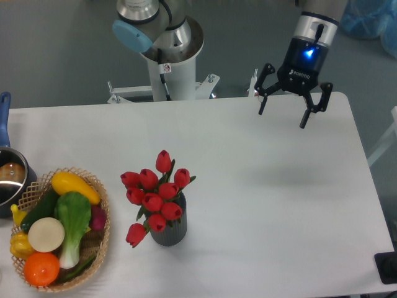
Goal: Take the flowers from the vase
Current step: 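Move the open gripper into view toward the red tulips, then lower the open gripper toward the tulip stems above the vase, then push the open gripper around the tulip stems below the blooms, then close the gripper on the tulip stems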
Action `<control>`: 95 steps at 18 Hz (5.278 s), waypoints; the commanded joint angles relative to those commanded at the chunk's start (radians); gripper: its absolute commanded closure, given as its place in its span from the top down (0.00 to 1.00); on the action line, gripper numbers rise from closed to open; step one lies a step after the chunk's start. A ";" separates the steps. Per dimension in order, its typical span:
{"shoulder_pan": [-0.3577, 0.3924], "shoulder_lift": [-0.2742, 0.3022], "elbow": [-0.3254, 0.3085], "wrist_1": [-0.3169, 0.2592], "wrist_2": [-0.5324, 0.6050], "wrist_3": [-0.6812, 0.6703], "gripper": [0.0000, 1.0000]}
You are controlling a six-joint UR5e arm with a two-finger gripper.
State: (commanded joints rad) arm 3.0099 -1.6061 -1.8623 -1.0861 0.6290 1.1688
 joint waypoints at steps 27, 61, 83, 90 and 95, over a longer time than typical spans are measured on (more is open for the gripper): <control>-0.321 -0.156 0.045 0.014 0.078 0.316 1.00; -0.373 -0.307 0.006 0.173 -0.216 0.373 1.00; -0.434 -0.359 0.060 0.173 -0.256 0.367 0.91; -0.433 -0.368 0.058 0.173 -0.285 0.367 0.55; -0.425 -0.370 0.055 0.173 -0.302 0.367 0.39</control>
State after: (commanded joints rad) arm 2.5847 -1.9758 -1.8070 -0.9127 0.3268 1.5355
